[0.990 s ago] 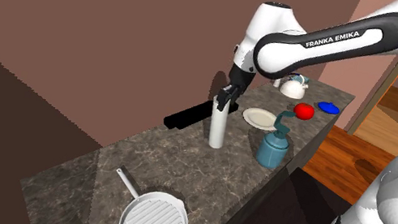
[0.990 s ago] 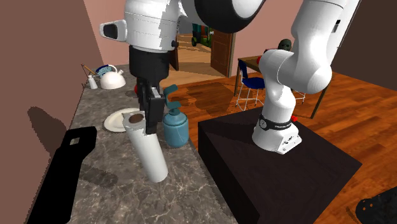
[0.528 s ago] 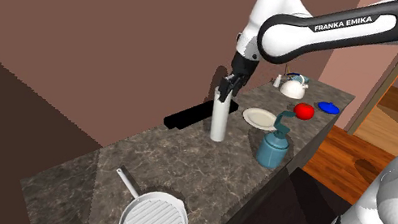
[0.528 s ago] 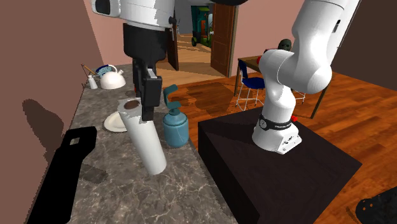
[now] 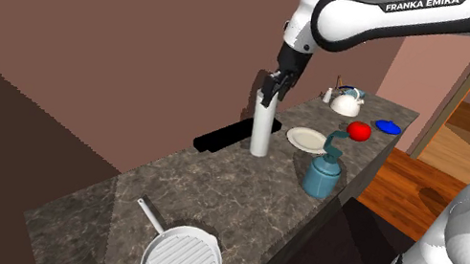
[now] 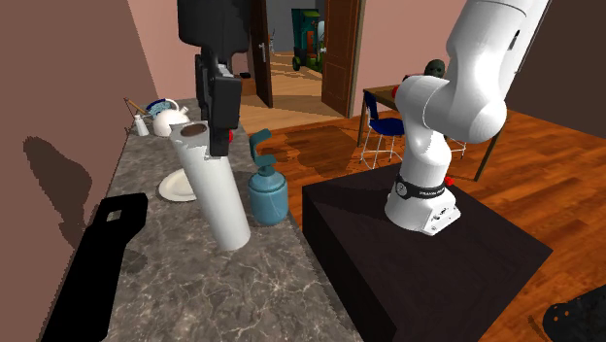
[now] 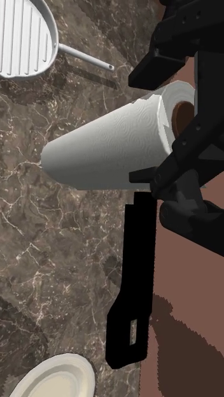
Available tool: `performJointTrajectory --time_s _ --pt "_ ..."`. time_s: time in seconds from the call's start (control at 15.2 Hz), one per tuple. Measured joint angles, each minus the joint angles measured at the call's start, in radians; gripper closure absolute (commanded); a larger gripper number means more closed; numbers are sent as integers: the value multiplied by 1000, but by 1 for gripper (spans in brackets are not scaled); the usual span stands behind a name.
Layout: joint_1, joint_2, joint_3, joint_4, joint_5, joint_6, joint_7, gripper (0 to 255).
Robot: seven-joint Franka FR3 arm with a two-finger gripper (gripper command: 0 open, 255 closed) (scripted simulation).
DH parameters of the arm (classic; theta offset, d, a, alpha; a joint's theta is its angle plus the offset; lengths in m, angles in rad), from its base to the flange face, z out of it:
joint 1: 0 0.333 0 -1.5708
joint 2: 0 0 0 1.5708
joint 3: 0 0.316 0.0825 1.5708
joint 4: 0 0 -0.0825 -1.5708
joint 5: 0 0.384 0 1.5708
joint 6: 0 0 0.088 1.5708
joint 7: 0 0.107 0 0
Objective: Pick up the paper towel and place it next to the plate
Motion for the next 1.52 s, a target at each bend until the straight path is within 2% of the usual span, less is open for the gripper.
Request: performJointTrajectory --time_s 0.46,1.06,1.52 --pt "-9 -24 -22 56 1 -81 -28 255" --pt "-83 -57 -179 35 -9 -98 -250 255" --pt "-138 -38 -304 47 -16 -96 -427 255"
